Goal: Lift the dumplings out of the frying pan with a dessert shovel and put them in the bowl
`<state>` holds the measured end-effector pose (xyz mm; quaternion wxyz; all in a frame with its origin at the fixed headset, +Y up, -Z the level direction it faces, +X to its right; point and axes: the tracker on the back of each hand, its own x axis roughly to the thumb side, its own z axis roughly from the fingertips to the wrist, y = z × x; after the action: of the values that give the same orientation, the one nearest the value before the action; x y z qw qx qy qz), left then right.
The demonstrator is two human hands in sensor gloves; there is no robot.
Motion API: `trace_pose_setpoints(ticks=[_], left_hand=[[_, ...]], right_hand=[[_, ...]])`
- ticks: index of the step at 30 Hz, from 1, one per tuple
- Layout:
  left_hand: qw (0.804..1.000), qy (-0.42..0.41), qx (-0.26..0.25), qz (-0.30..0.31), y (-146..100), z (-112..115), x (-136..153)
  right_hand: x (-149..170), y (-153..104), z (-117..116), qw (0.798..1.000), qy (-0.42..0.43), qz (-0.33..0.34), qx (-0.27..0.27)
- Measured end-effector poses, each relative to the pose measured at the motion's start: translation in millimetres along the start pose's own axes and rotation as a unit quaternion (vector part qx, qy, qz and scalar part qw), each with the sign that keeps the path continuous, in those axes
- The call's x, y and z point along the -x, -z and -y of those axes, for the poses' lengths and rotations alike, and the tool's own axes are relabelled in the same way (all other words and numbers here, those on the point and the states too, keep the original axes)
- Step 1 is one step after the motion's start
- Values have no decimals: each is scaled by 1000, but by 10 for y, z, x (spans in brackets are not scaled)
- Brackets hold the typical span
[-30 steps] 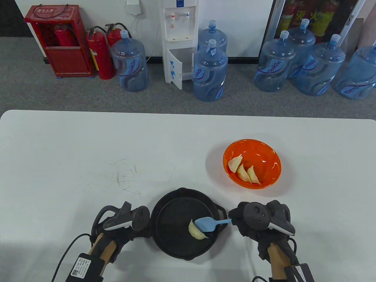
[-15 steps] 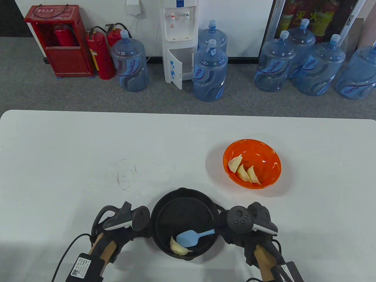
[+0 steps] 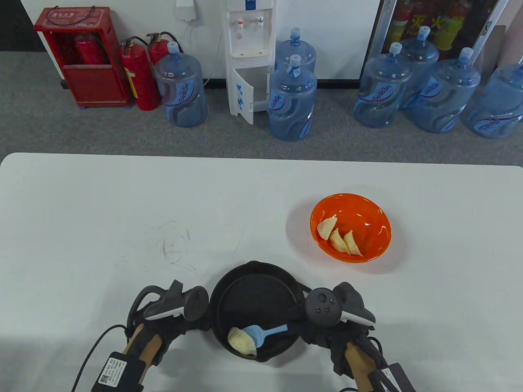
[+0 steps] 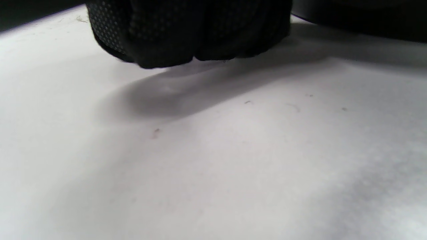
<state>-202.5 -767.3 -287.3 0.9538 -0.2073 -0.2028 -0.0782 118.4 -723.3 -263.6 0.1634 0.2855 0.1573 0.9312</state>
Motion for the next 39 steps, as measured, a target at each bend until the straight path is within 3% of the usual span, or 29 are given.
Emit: trace_pose_setpoints(ticks=[11,26,39], left_hand=[[1000,1,1,-1,-1,2,-3],[1000,2,0,-1,0,4,-6],[1000,2,1,-1,2,4,-7]], right_hand=[[157,-50,38,999,41,-18,7],[-88,14,-71,999,-12,12,48],[-35,77,-128,999,41,4,-8]])
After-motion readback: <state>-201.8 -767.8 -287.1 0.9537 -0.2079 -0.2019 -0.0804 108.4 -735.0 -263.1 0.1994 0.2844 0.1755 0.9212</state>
